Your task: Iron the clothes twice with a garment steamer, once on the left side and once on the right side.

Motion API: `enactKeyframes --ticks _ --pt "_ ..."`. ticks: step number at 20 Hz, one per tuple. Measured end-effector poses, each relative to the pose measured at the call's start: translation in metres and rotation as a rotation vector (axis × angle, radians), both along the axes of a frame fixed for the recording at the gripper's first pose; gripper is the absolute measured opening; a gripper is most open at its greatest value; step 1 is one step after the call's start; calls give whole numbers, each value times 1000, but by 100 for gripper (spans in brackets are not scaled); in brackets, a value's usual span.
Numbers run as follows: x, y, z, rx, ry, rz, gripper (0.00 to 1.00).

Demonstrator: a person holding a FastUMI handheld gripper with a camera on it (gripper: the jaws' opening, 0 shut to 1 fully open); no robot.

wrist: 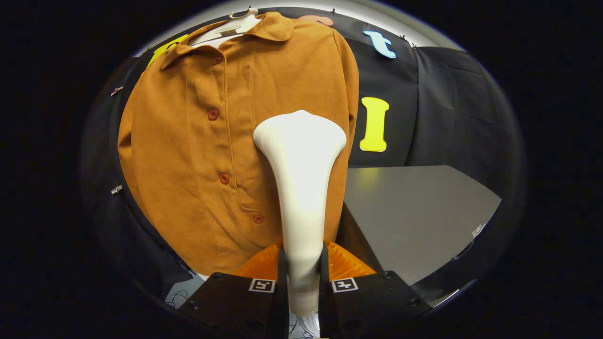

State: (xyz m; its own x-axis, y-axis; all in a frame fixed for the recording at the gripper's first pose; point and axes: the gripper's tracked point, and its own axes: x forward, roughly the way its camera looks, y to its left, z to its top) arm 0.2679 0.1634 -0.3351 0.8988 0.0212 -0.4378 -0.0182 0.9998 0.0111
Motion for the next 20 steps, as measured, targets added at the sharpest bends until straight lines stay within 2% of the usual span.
enactKeyframes --ticks 14,20 --pt "-53 8 -132 -13 298 1 29" --pt "-81 10 -136 -17 307 30 28"
